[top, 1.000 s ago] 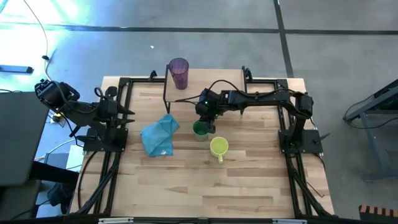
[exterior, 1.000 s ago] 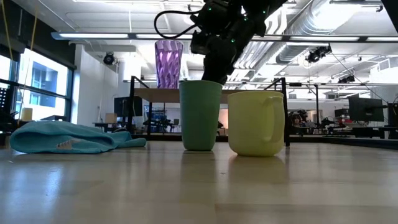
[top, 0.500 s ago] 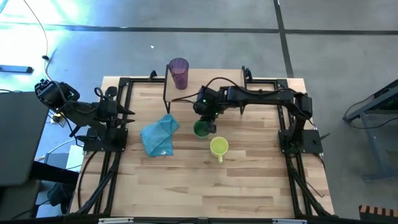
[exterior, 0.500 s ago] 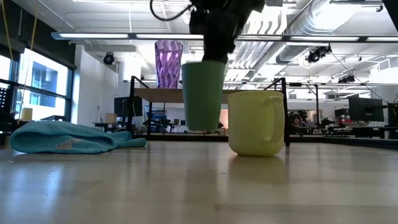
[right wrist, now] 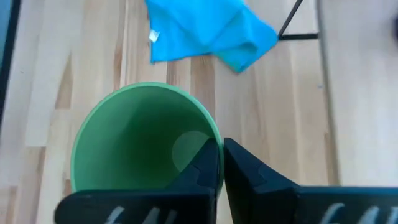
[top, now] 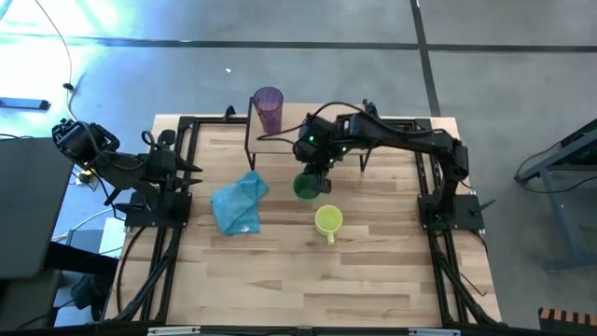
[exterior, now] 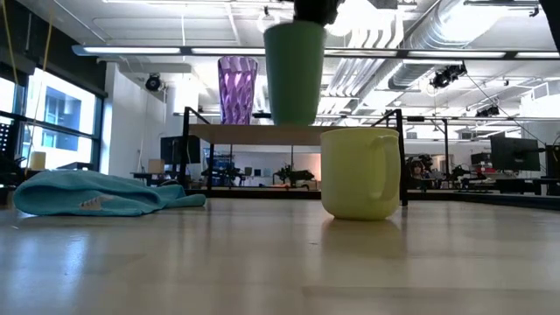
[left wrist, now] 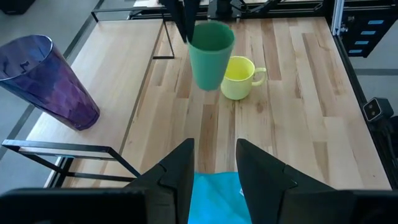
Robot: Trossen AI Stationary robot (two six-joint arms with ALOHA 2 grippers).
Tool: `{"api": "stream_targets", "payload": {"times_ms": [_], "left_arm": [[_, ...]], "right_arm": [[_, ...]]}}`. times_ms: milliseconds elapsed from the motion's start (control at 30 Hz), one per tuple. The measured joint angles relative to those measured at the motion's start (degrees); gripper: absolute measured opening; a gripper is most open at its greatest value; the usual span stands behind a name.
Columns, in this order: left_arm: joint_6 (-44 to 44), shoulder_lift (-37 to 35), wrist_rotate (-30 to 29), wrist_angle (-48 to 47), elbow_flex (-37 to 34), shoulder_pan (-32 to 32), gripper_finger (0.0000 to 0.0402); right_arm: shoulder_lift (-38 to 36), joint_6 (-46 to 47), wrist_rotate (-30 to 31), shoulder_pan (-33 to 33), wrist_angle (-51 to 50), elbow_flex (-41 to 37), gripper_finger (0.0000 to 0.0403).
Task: Stack small to large cups/mugs on shelf
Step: Put the green cup on the shelf
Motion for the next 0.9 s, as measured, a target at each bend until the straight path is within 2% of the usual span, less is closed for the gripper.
{"api": "stream_targets", "payload": {"times_ms": [267,467,900], "left_arm": [[0.0,0.0,0.0,0.0,0.0,0.0,0.0108],[0.0,0.0,0.0,0.0,0.0,0.0,0.0108],[0.0,0.0,-1.4,0.0,0.0,0.0,0.0108]], "right_arm": [[0.0,-1.2,0.0,-4.4,-5.6,10.0,0.0],[-0.1,-1.8,0.1,-8.8,-6.3,14.8,0.0],[-0.1,-2.6,0.1,-17.9,-1.9,14.6,0.0]]}}
